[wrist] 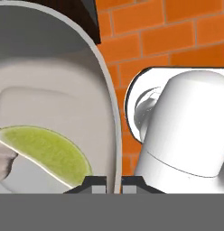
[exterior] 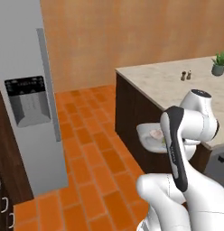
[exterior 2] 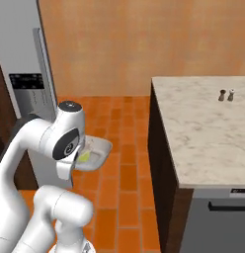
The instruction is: Take the meat container that has the shrimp and place it on the second highest rack of the freezer. Then take the vegetable container that has the lemon wedge and garlic and place it on the highest rack of the freezer.
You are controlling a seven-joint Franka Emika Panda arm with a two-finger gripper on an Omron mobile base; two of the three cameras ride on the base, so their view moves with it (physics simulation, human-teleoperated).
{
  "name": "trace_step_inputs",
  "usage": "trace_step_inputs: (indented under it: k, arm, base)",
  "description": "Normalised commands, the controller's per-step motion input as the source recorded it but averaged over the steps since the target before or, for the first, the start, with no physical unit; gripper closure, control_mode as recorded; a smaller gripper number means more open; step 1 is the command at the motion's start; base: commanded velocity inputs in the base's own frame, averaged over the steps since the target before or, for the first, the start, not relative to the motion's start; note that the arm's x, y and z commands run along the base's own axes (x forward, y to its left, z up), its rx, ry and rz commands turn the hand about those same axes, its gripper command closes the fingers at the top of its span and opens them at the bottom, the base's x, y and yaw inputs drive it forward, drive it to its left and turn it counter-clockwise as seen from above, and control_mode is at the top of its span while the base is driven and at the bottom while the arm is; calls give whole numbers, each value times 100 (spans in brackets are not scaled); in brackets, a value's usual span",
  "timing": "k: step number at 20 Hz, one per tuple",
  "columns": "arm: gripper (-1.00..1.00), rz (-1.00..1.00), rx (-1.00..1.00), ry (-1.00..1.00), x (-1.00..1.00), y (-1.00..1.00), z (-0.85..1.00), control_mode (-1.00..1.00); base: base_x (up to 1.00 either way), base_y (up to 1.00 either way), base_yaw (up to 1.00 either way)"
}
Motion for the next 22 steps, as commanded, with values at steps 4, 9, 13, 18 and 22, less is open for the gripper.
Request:
trace_step_inputs:
  k: [4,9,13,18,22]
  arm:
    - [100,0,0,0,0,0,0,100]
    - [100,0,0,0,0,0,0,100]
    - [100,0,0,0,0,0,0,100]
    - [100,0,0,0,0,0,0,100]
    - [100,0,0,0,0,0,0,100]
  base:
    - [100,-13,0]
    - [100,-16,0]
    - [100,-26,7]
    - [100,-23,13]
    - [100,-19,22]
